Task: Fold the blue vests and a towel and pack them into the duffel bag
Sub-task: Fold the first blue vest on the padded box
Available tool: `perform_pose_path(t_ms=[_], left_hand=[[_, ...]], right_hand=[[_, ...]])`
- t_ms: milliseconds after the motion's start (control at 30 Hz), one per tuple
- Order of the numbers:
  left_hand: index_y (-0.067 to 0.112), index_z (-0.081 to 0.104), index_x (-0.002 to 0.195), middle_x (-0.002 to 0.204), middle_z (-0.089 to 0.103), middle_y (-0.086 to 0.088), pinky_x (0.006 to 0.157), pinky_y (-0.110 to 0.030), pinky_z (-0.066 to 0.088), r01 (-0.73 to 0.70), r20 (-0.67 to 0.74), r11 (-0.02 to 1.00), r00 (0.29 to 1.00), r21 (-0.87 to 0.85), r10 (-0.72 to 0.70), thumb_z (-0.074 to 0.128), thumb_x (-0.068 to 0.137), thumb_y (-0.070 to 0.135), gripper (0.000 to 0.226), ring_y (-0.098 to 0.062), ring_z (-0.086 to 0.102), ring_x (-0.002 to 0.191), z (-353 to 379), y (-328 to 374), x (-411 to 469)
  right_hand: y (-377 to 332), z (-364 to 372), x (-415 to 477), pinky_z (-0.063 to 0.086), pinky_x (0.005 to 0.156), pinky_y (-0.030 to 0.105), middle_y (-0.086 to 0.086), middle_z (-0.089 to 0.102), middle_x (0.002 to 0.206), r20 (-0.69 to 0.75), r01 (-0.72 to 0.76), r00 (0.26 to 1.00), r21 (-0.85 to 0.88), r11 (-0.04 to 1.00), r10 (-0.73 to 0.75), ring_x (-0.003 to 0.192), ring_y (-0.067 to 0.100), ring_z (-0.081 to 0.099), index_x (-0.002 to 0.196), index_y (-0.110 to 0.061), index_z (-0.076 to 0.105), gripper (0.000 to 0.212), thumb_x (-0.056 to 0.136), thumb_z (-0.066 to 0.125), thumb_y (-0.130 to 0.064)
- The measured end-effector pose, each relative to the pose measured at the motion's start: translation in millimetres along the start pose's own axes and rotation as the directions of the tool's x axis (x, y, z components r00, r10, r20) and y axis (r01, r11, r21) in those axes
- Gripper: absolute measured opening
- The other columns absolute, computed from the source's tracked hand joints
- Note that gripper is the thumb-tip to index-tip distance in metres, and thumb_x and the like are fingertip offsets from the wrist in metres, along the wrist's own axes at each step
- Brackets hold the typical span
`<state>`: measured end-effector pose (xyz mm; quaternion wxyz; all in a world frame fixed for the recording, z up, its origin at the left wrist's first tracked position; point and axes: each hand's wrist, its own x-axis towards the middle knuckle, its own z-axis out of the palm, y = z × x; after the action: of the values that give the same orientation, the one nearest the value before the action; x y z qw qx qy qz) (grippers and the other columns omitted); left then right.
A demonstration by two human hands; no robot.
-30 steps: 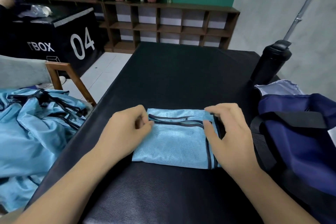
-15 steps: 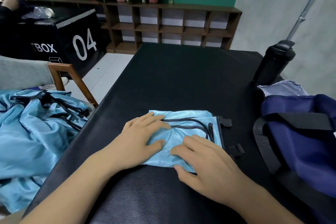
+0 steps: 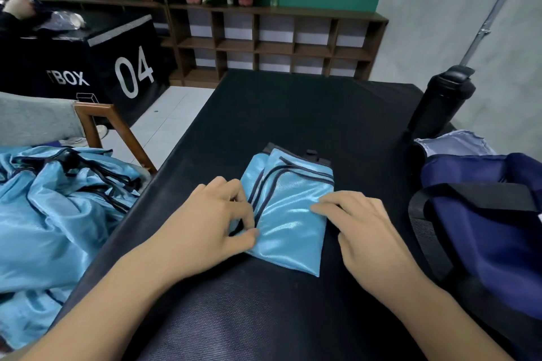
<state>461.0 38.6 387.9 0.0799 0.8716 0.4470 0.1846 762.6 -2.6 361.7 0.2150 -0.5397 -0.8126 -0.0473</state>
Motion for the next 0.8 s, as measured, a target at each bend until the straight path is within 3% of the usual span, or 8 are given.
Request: perform_pose_path(t_ms=[133, 233, 333, 433, 533, 633, 800], left_hand=[[0.045, 0.071, 0.094, 0.108, 0.054, 0.024, 0.093, -0.033, 0.043, -0.05, 0.02, 0.996, 0.998, -0.071, 0.051, 0.072, 0.082, 0.068, 0.026, -0.006, 0.051, 0.105, -3, 7, -5], [0.045, 0.069, 0.105, 0.12, 0.047, 0.024, 0.095, -0.028, 0.038, -0.114, -0.041, 0.993, 0.993, -0.032, 0.113, 0.077, 0.077, 0.071, 0.039, -0.005, 0.047, 0.112, -8, 21, -6], [0.046, 0.068, 0.108, 0.123, 0.049, 0.025, 0.097, -0.027, 0.036, -0.184, 0.017, 0.982, 0.983, -0.032, 0.185, 0.078, 0.076, 0.065, 0.039, -0.003, 0.048, 0.115, -11, 30, -8], [0.046, 0.066, 0.109, 0.114, 0.054, 0.027, 0.098, -0.026, 0.038, -0.173, 0.139, 0.985, 0.975, -0.006, 0.172, 0.072, 0.076, 0.058, 0.036, 0.002, 0.052, 0.111, -2, 28, -10], [0.042, 0.063, 0.101, 0.099, 0.054, 0.023, 0.091, -0.017, 0.036, -0.131, 0.165, 0.991, 0.978, 0.011, 0.128, 0.063, 0.077, 0.051, 0.026, 0.004, 0.052, 0.097, 4, 24, -8], [0.038, 0.06, 0.093, 0.09, 0.054, 0.02, 0.086, -0.014, 0.033, -0.126, 0.138, 0.992, 0.983, 0.008, 0.123, 0.059, 0.082, 0.043, 0.013, 0.0, 0.054, 0.088, 6, 24, -5], [0.034, 0.055, 0.091, 0.079, 0.058, 0.014, 0.087, -0.022, 0.044, -0.058, 0.014, 0.99, 0.998, -0.126, 0.06, 0.061, 0.091, 0.031, 0.006, -0.011, 0.055, 0.079, 2, 28, -3]], right_hand=[[-1, 2, -2, 0.034, 0.11, 0.027, -0.019, 0.055, 0.144, 0.155, 0.046, 0.985, 0.189, 0.981, -0.076, 0.138, 0.006, 0.048, 0.139, -0.03, 0.066, 0.071, 0.083, 0.043, 0.008], [0, 3, -3, 0.033, 0.111, 0.026, -0.02, 0.053, 0.146, 0.186, 0.031, 0.98, 0.232, 0.972, -0.076, 0.139, 0.002, 0.045, 0.14, -0.032, 0.064, 0.071, 0.083, 0.047, 0.008], [-2, 1, -4, 0.031, 0.114, 0.026, -0.022, 0.049, 0.148, 0.207, 0.015, 0.976, 0.259, 0.966, -0.071, 0.14, 0.0, 0.042, 0.141, -0.033, 0.063, 0.07, 0.083, 0.048, 0.001], [-7, -2, -4, 0.03, 0.116, 0.025, -0.026, 0.047, 0.147, 0.233, 0.021, 0.968, 0.289, 0.957, -0.091, 0.14, 0.001, 0.043, 0.142, -0.036, 0.062, 0.065, 0.086, 0.046, -0.008], [-8, -1, -5, 0.029, 0.118, 0.025, -0.031, 0.044, 0.149, 0.269, 0.018, 0.957, 0.311, 0.95, -0.106, 0.141, 0.005, 0.043, 0.142, -0.043, 0.06, 0.063, 0.088, 0.048, -0.012], [-5, -1, -6, 0.031, 0.12, 0.029, -0.035, 0.042, 0.15, 0.3, -0.047, 0.952, 0.345, 0.937, -0.063, 0.144, 0.006, 0.039, 0.142, -0.048, 0.057, 0.06, 0.088, 0.051, -0.021], [-3, -6, -3, 0.032, 0.12, 0.03, -0.037, 0.041, 0.151, 0.313, -0.062, 0.947, 0.375, 0.925, -0.063, 0.146, 0.0, 0.039, 0.143, -0.048, 0.056, 0.057, 0.087, 0.064, -0.042]])
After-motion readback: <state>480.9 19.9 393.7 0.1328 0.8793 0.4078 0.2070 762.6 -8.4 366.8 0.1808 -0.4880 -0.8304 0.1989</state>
